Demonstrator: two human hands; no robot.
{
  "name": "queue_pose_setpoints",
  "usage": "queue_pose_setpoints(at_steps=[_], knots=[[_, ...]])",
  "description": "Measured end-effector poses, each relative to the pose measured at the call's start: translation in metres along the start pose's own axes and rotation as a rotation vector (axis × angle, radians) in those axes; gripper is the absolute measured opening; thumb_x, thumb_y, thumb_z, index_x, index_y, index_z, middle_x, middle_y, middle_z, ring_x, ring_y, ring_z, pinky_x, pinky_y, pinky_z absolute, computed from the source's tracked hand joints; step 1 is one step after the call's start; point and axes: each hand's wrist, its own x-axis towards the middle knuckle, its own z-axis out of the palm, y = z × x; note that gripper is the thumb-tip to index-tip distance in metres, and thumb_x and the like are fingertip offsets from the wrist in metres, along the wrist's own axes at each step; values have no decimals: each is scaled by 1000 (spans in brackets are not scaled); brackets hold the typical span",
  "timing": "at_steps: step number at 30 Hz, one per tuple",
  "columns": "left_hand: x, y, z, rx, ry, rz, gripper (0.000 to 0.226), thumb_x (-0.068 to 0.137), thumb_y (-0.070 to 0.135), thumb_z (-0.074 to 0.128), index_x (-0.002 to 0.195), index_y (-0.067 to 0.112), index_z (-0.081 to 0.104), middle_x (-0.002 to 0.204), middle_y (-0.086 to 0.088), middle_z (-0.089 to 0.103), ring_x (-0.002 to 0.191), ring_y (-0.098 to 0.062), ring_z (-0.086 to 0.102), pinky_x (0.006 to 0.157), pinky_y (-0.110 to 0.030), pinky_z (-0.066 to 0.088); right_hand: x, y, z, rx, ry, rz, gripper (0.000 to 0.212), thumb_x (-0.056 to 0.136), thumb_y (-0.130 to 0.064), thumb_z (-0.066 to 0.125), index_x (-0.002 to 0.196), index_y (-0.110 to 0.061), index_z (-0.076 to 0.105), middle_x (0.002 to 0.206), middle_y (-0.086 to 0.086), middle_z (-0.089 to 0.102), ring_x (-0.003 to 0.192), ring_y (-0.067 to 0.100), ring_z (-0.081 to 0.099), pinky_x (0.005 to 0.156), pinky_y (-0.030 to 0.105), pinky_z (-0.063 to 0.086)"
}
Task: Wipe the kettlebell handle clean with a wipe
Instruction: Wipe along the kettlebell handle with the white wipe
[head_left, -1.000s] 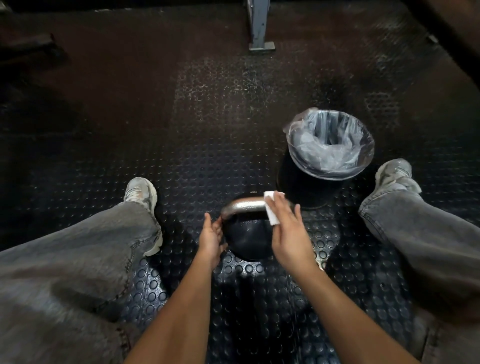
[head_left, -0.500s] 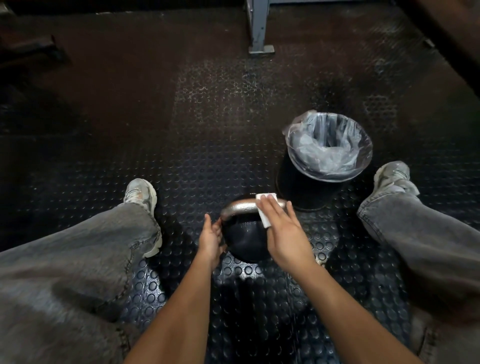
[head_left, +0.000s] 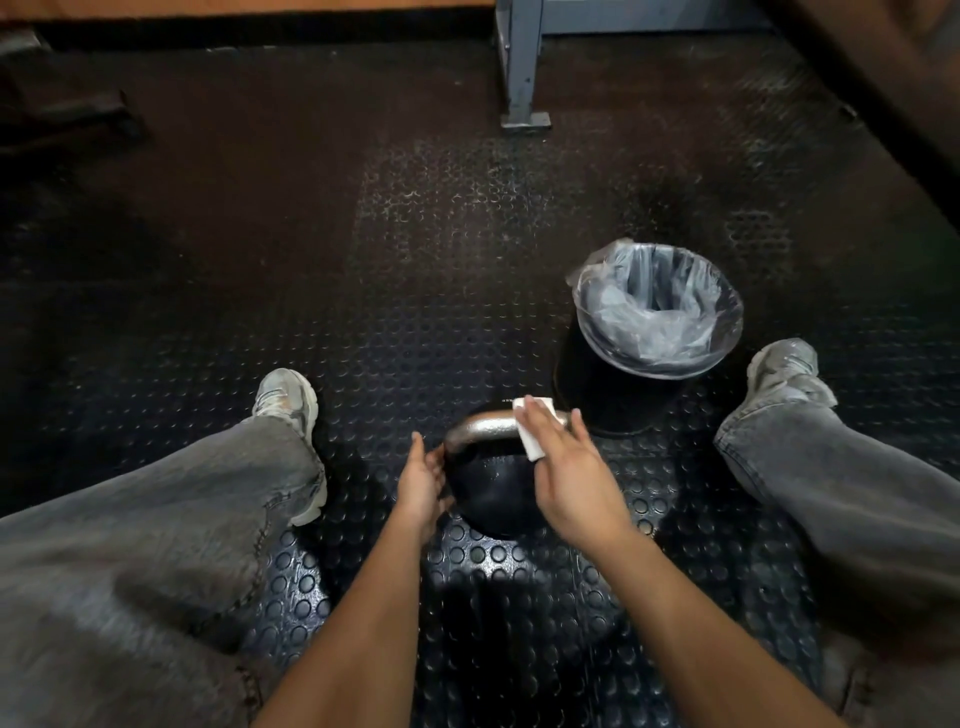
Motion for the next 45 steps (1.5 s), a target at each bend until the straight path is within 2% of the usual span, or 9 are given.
queue_pose_setpoints(at_steps=[3,5,9,14,20,30,35,39,45], knots=[[-7,19,3,85,9,48,68,100,66,22,133,21,60,131,1,64,125,-20,54,113,-44,34,-10,21,-8,98,75,128,67,99,-5,42,157,-35,28,157,-15,36,148,26,29,119,42,31],[-12,33,6,126,0,95,64,101,64,27,138,22,57,135,4,61,127,-17,52,118,-46,29,-7,27,-18,152,129,225,66,99,-7,44,157,-34,29,134,1,65,119,25,62,98,36,52],[-22,68,11,255,-15,290,63,95,65,42,141,23,55,141,4,58,132,-14,51,119,-43,28,12,19,-37,443,198,295,54,98,-4,48,147,-28,46,125,-13,68,78,0,67,68,14,53],[-48,113,26,266,-170,465,69,71,71,72,131,40,59,139,10,60,130,-8,53,112,-34,39,40,-5,-53,800,258,322,31,96,-3,57,110,-30,61,112,3,71,98,21,71,80,37,60],[-76,132,48,311,-406,547,51,86,32,73,134,20,63,125,0,70,119,-19,65,100,-36,53,65,-39,-64,976,232,190,14,93,-9,68,103,-17,64,93,4,77,87,19,73,76,34,60],[-75,135,33,153,-147,629,17,87,10,74,104,15,76,104,-6,77,99,-18,72,82,-31,59,71,-6,-54,1048,255,330,9,97,-14,64,105,-14,66,98,7,77,92,21,74,72,32,57],[-55,122,-8,210,76,591,10,96,14,66,104,16,71,104,-3,75,98,-15,72,84,-32,59,54,60,-28,981,404,638,18,102,-18,51,103,-14,68,112,13,74,99,21,70,76,33,54],[-35,67,-27,611,375,452,17,99,23,59,113,29,67,110,0,71,91,-18,67,75,-32,53,31,86,6,990,137,804,46,104,-49,40,128,-15,61,121,-3,64,116,23,58,93,44,47],[-35,-18,11,430,341,200,33,105,19,47,135,18,61,122,-3,69,100,-17,62,87,-30,48,10,77,23,1089,-54,819,68,103,-60,18,148,-17,45,142,4,53,134,32,48,104,48,37]])
